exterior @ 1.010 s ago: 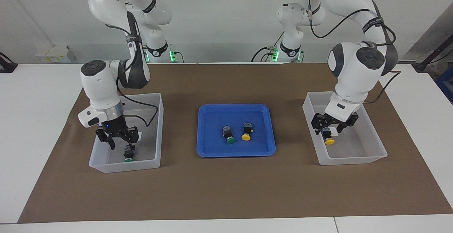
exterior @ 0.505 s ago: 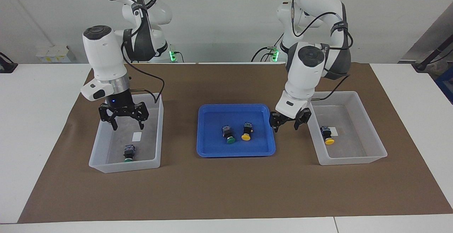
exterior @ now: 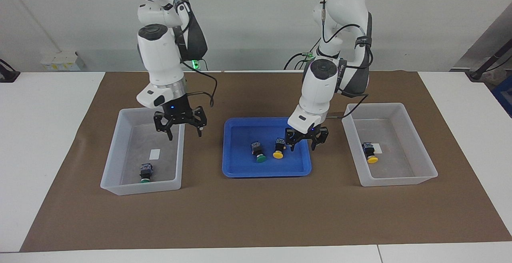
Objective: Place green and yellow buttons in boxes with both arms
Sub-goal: 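Release the buttons and return both grippers to the blue tray, then grasp the second yellow button with the left gripper while the right grasps green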
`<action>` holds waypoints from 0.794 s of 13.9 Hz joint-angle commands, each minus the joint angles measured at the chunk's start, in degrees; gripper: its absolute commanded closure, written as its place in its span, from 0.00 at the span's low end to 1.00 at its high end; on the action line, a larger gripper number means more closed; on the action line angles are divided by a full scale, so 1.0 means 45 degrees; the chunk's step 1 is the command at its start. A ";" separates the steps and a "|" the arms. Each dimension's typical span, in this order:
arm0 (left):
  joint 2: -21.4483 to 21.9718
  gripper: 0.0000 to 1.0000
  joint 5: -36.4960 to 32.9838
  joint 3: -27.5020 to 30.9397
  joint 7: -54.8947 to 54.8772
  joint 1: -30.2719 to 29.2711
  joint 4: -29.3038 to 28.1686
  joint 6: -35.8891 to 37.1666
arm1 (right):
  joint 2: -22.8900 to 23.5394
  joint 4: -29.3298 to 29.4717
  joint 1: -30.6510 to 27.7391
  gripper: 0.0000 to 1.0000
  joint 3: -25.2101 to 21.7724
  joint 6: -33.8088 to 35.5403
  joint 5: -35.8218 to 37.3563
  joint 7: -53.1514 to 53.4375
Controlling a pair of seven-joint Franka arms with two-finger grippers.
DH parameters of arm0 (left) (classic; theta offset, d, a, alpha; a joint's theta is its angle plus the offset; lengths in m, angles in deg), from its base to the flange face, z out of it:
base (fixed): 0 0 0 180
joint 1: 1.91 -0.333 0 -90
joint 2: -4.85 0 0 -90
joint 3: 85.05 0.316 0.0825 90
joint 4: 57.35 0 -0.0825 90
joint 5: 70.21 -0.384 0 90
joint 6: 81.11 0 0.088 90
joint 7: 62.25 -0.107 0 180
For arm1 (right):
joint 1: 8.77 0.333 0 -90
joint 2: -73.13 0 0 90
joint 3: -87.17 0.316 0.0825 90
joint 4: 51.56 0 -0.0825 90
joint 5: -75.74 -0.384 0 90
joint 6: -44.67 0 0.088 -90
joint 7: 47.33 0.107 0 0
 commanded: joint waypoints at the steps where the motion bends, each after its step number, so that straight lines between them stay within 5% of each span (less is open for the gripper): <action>1: 0.0092 0.21 -0.0014 0.0198 0.0097 0.0557 -0.0877 -0.1156 | 0.0511 -0.0090 0.0793 0.00 -0.0004 -0.0873 -0.0068 0.0375; 7: -0.0162 0.23 -0.0014 0.0198 0.0058 0.1280 -0.1443 -0.1840 | 0.2014 -0.0228 0.1557 0.00 0.0015 -0.3452 -0.0027 0.0846; 11: -0.0162 0.31 -0.0034 0.0198 -0.0040 0.1378 -0.1973 -0.2428 | 0.2154 -0.0228 0.1773 0.00 0.0015 -0.3593 -0.0028 0.1062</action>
